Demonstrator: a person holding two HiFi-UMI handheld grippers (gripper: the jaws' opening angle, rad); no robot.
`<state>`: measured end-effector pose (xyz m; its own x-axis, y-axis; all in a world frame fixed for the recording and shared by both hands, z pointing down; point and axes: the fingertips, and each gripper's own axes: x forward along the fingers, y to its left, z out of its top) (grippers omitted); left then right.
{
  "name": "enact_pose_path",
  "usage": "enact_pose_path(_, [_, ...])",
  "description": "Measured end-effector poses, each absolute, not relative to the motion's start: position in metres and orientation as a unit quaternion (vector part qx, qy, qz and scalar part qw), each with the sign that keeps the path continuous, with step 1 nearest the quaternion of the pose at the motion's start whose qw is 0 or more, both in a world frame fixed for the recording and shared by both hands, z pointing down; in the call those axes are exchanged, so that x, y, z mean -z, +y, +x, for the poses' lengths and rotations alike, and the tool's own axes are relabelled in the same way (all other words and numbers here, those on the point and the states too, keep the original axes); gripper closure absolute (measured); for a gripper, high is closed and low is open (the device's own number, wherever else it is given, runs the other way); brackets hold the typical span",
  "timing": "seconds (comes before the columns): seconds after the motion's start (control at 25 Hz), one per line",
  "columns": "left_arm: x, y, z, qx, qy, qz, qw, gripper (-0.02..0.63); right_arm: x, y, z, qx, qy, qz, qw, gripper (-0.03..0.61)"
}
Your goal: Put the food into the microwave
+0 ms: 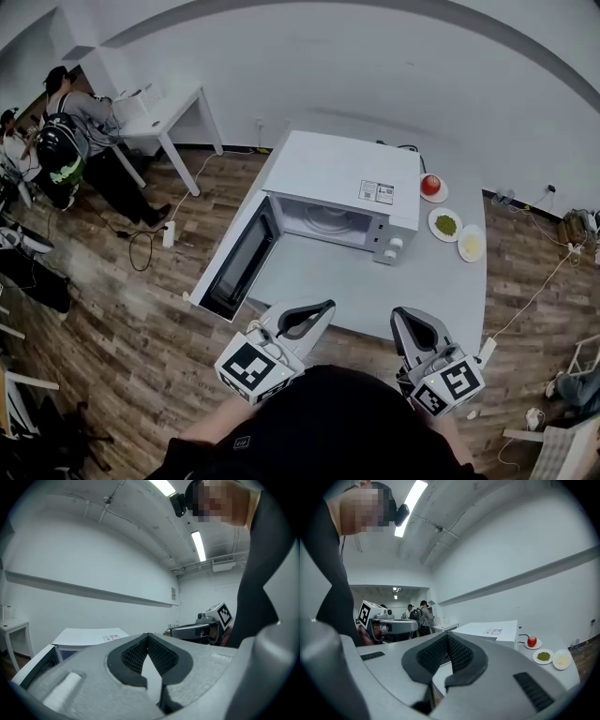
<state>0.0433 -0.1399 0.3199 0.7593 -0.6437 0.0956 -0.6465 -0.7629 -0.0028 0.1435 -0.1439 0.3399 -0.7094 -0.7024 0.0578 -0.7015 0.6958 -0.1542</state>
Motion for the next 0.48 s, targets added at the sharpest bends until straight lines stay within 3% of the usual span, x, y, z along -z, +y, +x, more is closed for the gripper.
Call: enact_pose_path(0.48, [-0.3283, -0.1402, 0.0337, -0.036, -0.341, 0.939, 0.028, 0.606, -0.3451, -0.1403, 0.1337, 0.088, 0.920, -0.381, -0.007, 0.566])
